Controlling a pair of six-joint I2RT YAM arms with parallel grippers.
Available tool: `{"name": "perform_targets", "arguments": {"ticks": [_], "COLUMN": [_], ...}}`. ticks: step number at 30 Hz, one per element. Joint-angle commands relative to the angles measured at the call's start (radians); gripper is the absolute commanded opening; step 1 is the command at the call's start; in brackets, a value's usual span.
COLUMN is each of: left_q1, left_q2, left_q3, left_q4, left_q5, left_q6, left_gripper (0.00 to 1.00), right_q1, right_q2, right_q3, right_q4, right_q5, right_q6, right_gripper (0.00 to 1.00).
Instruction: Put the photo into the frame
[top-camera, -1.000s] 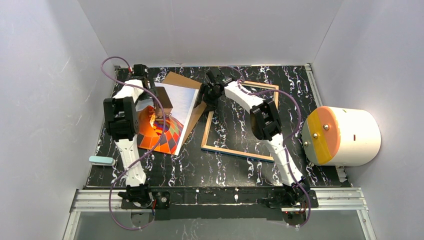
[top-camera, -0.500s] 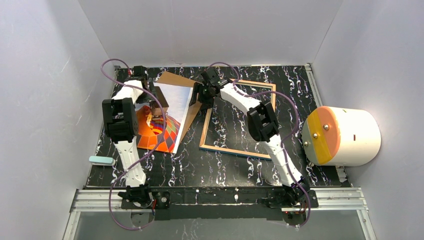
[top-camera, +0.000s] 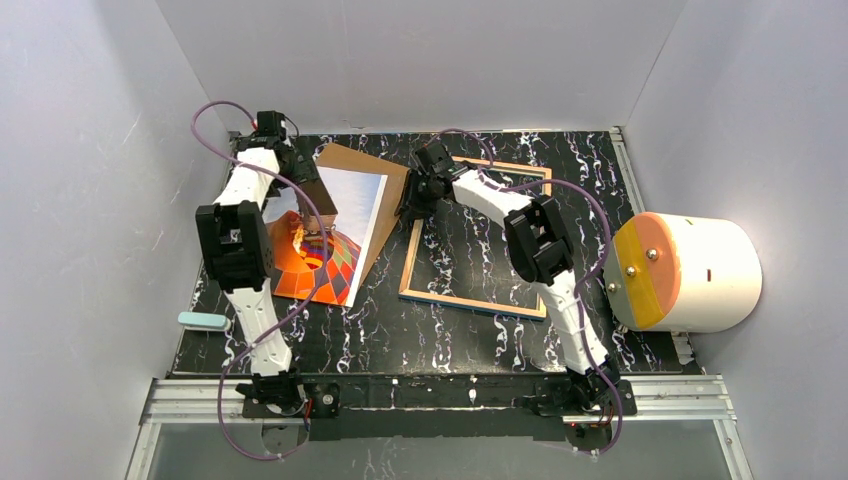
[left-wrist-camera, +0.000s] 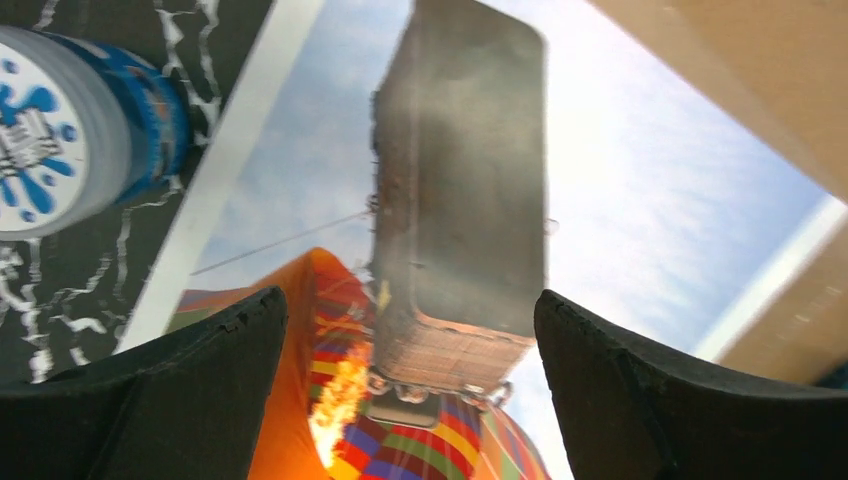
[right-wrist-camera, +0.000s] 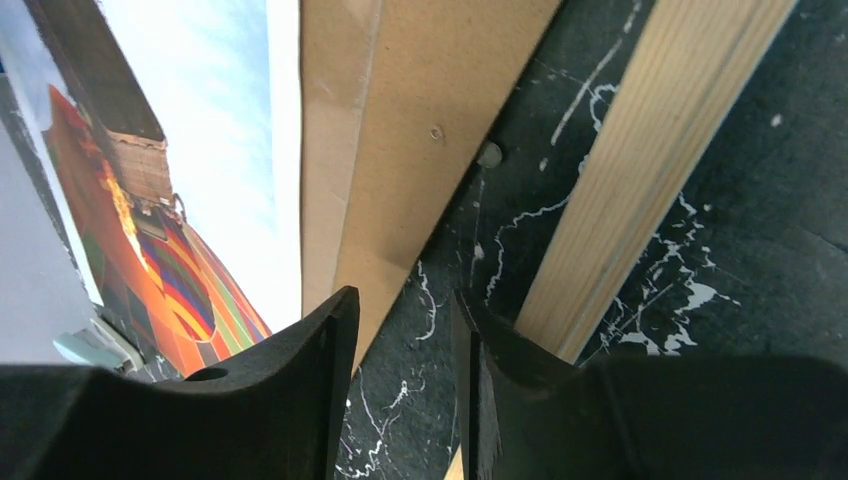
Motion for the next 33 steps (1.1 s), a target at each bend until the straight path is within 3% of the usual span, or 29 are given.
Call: {"name": "perform_targets", "arguments": {"ticks": [1,7,14,24,33], "left_q1": [-0.015,-0.064,-0.097,-0.102,-0.135], "left_q2": [-0.098,-0.026,-0.014,-0.029,-0.047], "left_q3": [-0.081,-0.082,-0.221,-0.375,-0.478], "left_q4": [0.075,0.114,0.227,0.206,0.164], "left_q5": [0.214,0.308,0.378,0.346,0.341], "left_q6": [-0.059,-0.049,-0.090,-0.071,-0.053], "left_gripper": [0.90,0.85,0.77,0.72,0.68], "right_q1": [-0.010,-0.024,-0.041,-0.067,-0.062], "right_q2": [-0.059,-0.019,0.080,0.175,0.215], "right_q3": [-0.016,0.021,0.102,0.178,0.154], "right_q4": [0.133,0.211,0.249,0.234,0.216], "right_q5": [-0.053,-0.103,-0.091,-0.056,-0.175], "right_q6": [-0.005,-0.005,0.011,0.083,0.206], "right_gripper": [0.47,0.47,0.48,0.51,0.51]}}
